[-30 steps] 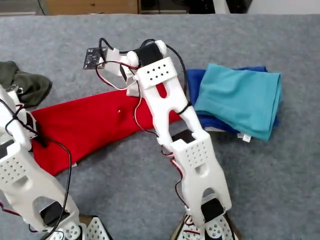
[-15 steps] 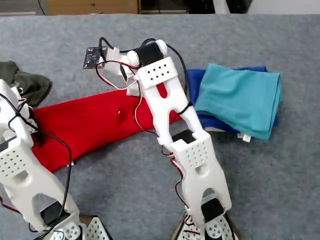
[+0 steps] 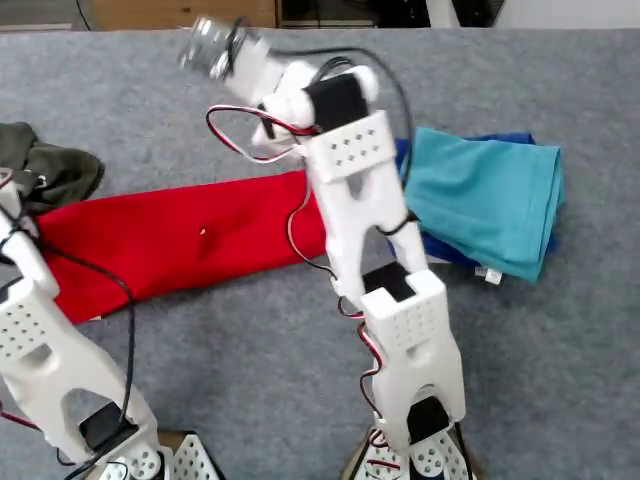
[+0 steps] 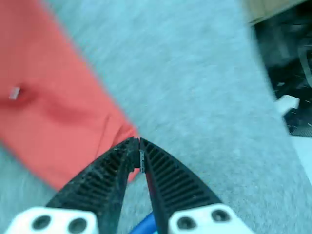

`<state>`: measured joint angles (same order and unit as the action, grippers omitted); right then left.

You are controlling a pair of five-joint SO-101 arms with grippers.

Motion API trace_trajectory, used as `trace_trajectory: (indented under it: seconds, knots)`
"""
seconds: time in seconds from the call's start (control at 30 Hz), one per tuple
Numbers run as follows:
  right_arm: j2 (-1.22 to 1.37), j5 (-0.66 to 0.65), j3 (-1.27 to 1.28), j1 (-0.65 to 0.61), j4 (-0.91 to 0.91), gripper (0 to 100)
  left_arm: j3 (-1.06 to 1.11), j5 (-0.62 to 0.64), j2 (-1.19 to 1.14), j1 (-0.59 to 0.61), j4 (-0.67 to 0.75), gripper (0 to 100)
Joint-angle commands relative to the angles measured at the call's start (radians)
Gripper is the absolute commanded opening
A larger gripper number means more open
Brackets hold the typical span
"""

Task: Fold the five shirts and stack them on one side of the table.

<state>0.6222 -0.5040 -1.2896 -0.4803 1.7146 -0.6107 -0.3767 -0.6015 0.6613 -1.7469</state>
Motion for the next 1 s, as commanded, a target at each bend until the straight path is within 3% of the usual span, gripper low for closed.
trace_trajectory:
  seconds: [0.0,0.17,0.27,0.5,0.73,0.97]
  knots:
    - [-0.062,0.103,-0.174,0.07,-0.026,0.1,0.118,-0.002,0.239,-0.158,-0.015,2]
    - [-0.062,0.126,-0.378,0.206,-0.018,0.1,0.321,0.006,0.519,-0.414,-0.014,2]
    - [-0.082,0.121,-0.378,0.306,-0.018,0.1,0.377,0.08,0.631,-0.565,-0.012,2]
    - [-0.114,0.118,-0.377,0.509,-0.035,0.2,0.322,0.281,0.624,-0.845,0.048,2]
    - [-0.119,0.118,-0.377,0.61,-0.049,0.2,0.196,0.417,0.455,-1.008,0.153,2]
    - [-0.119,0.118,-0.377,0.604,-0.051,0.2,-0.049,0.457,0.236,-1.062,0.152,2]
